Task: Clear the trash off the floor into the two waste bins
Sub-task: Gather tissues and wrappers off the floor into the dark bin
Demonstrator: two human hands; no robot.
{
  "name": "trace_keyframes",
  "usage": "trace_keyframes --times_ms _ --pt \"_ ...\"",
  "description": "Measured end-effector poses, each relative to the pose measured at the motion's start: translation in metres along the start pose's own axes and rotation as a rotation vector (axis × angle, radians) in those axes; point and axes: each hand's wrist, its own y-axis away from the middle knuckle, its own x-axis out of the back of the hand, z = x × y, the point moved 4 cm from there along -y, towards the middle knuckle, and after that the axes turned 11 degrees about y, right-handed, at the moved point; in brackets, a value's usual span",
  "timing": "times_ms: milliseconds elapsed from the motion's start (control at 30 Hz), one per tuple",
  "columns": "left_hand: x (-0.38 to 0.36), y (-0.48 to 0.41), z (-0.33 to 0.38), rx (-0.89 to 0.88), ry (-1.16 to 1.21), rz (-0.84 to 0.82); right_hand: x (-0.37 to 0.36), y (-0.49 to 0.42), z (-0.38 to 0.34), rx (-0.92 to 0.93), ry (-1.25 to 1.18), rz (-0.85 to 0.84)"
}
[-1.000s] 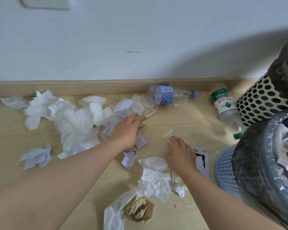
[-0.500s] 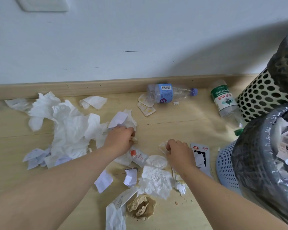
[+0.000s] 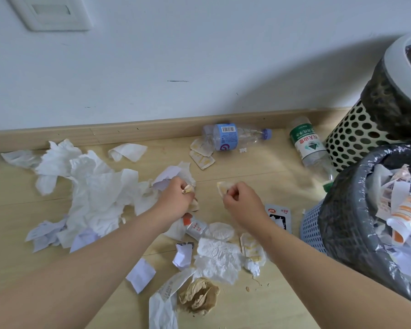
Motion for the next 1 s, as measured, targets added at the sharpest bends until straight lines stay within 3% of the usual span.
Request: trace_keyframes --times_ms 133,267,433,567,633,767,1000 --pt "-0.011 0.007 0.002 0.117 0.277 0.012 -0.005 0.007 -0.033 0.081 -0.097 -0.036" --pt "-0.019 0.014 0.006 0.315 0.653 -0.099 -0.012 0.013 -0.035 0.116 -0.072 -0.055" --pt "-0.026 0.016 0.003 0.252 0.521 -0.133 -0.008 0.013 -0.026 0.034 -0.246 -0.11" --pt "-0.023 0.013 -0.001 0.227 0.544 -0.082 -0.001 0.006 -0.007 -0.047 -0.342 -0.033" --pt "-0.022 0.013 -0.003 0.219 0.518 -0.071 0.004 0.005 0.009 -0.028 -0.168 -0.018" --pt "-0.016 0.009 -0.008 0.209 0.469 -0.041 0.007 0.009 0.052 -0.006 0.392 -0.15" --pt "-0.02 0.01 -0.013 0.251 0.416 -0.041 0.007 0.016 0.074 0.067 0.764 -0.321"
